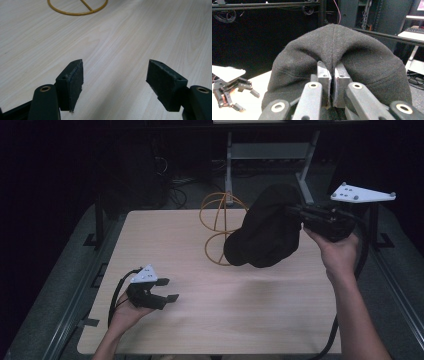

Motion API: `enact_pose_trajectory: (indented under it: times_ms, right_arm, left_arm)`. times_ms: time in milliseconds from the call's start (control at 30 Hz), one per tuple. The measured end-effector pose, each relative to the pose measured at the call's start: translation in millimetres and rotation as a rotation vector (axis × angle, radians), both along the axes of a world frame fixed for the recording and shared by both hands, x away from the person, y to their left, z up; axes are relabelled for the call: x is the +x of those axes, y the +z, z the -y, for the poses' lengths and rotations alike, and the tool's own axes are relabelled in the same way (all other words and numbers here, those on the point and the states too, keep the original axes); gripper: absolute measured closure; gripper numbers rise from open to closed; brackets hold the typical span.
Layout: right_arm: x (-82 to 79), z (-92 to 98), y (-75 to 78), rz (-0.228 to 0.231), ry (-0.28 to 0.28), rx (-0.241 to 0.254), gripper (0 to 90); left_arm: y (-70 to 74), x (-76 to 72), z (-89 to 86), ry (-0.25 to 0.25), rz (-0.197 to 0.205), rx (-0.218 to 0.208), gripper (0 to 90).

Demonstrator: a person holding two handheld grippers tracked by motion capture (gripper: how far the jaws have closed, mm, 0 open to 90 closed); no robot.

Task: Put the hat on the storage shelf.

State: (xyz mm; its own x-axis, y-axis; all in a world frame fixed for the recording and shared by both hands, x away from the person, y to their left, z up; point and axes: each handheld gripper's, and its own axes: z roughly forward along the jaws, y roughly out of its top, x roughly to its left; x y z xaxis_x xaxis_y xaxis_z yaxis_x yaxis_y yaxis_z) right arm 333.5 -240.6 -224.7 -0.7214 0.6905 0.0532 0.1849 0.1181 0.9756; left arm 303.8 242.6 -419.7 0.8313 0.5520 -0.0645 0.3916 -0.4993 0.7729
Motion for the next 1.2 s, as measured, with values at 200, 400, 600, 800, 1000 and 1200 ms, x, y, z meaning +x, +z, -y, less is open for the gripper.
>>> enact_pose_trajectory:
  times_ms: [200,400,600,800,1000,1200]
  right_arm:
    - [10.4,-8.9,8.9,0.005,0.003,-0.01,86.1]
    - [19.5,-17.5,18.8,0.008,0.005,-0.029,86.0]
    - [28.0,-25.9,27.3,0.011,0.007,-0.047,86.0]
    - [38.4,-35.5,35.3,0.009,0.008,-0.064,86.0]
    - [51.6,-48.1,42.2,0.003,0.014,-0.078,86.0]
    - [68.0,-64.7,47.1,-0.013,0.022,-0.101,86.0]
  left_arm:
    - [-2.1,-1.2,-1.5,-0.002,0.0,0.009,29.1]
    - [-2.1,-1.6,-3.2,0.004,0.0,0.022,29.2]
    - [-2.0,-1.1,-6.2,0.013,0.006,0.018,29.2]
    - [-5.2,-0.2,-7.7,0.017,-0.008,0.023,29.2]
    - [-6.9,1.4,-9.4,0.018,-0.015,0.025,29.1]
    - [-8.2,2.6,-9.9,0.021,-0.016,0.02,28.9]
